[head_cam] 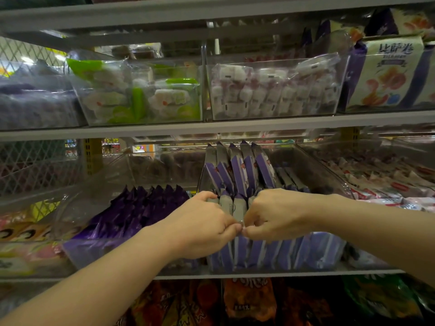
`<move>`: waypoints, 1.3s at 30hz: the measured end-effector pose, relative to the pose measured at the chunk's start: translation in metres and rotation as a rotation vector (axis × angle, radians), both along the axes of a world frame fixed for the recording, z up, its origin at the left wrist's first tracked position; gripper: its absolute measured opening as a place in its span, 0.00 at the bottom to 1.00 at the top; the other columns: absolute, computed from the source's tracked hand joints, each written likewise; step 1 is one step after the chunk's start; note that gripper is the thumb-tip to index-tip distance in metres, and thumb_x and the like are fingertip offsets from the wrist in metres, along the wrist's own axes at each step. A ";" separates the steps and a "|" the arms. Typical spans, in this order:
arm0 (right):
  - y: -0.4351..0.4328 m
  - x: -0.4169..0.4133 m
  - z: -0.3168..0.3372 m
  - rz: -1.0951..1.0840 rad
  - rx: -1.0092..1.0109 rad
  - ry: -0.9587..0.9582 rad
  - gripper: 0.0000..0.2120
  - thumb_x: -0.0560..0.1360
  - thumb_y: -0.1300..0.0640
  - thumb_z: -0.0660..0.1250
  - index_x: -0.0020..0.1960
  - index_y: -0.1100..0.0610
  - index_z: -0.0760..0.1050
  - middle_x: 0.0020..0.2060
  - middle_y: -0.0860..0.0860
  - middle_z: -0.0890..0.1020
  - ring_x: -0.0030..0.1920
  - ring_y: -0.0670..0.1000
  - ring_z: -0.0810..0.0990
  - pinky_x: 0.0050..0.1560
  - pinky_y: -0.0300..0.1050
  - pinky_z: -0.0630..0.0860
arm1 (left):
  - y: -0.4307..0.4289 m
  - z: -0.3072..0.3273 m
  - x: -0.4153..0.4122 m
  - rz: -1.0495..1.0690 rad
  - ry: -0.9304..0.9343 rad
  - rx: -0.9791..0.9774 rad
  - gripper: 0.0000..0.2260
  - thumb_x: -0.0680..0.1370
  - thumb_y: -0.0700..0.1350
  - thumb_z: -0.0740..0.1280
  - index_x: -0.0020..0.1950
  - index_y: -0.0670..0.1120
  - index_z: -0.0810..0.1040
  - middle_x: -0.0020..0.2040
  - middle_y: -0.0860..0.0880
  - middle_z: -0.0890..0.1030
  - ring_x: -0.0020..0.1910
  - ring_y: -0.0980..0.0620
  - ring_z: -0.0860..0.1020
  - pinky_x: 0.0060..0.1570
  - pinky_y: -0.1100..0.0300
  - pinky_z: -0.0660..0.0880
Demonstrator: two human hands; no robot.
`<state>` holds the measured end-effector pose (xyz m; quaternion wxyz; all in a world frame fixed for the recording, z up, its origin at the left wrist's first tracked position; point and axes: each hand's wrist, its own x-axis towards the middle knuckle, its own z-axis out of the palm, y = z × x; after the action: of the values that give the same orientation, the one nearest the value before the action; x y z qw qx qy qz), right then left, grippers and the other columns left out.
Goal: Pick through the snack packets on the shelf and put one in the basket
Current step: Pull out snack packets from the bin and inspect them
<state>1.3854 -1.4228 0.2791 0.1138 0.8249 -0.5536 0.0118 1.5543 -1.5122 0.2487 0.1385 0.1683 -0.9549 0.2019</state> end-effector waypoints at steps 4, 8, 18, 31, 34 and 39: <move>0.000 -0.006 0.005 0.009 -0.021 0.016 0.23 0.76 0.38 0.53 0.36 0.53 0.77 0.31 0.51 0.77 0.31 0.50 0.74 0.34 0.49 0.72 | 0.000 -0.003 0.003 -0.029 0.028 -0.026 0.25 0.83 0.58 0.43 0.62 0.56 0.78 0.53 0.56 0.84 0.56 0.60 0.77 0.66 0.63 0.40; 0.002 -0.020 0.015 0.026 -0.109 0.045 0.10 0.74 0.40 0.63 0.45 0.46 0.73 0.40 0.43 0.74 0.40 0.41 0.72 0.37 0.35 0.68 | -0.001 -0.006 0.003 -0.048 0.068 -0.034 0.24 0.83 0.58 0.44 0.60 0.58 0.79 0.55 0.59 0.83 0.56 0.62 0.77 0.66 0.64 0.41; -0.002 -0.029 0.008 -0.047 -0.196 -0.380 0.09 0.77 0.47 0.67 0.53 0.50 0.73 0.36 0.45 0.75 0.31 0.38 0.71 0.35 0.31 0.69 | 0.007 -0.005 0.002 -0.044 0.131 0.013 0.20 0.84 0.55 0.48 0.60 0.58 0.80 0.55 0.59 0.83 0.57 0.62 0.76 0.66 0.65 0.43; 0.056 -0.022 0.011 0.076 -0.635 -1.030 0.03 0.73 0.54 0.67 0.42 0.52 0.74 0.45 0.57 0.84 0.41 0.66 0.81 0.40 0.62 0.80 | 0.039 -0.004 0.003 0.008 0.337 0.258 0.13 0.82 0.50 0.60 0.64 0.56 0.78 0.58 0.58 0.82 0.56 0.58 0.79 0.57 0.56 0.77; 0.076 -0.009 -0.020 0.114 -0.752 -1.089 0.03 0.71 0.55 0.65 0.41 0.48 0.72 0.47 0.44 0.84 0.33 0.55 0.80 0.33 0.50 0.78 | 0.054 -0.012 0.000 -0.009 0.592 0.416 0.11 0.82 0.50 0.61 0.57 0.52 0.82 0.49 0.57 0.84 0.48 0.61 0.80 0.48 0.62 0.77; 0.087 0.012 -0.077 0.181 -0.701 -1.199 0.07 0.72 0.59 0.68 0.43 0.48 0.71 0.62 0.44 0.76 0.56 0.45 0.80 0.47 0.42 0.79 | 0.077 -0.023 -0.007 -0.094 0.913 0.927 0.17 0.82 0.55 0.60 0.48 0.45 0.82 0.42 0.47 0.85 0.37 0.58 0.82 0.43 0.56 0.77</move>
<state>1.3973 -1.3355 0.2016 0.0464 0.6337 -0.4134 0.6523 1.5474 -1.4352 0.2254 0.4518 0.2376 -0.7945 -0.3289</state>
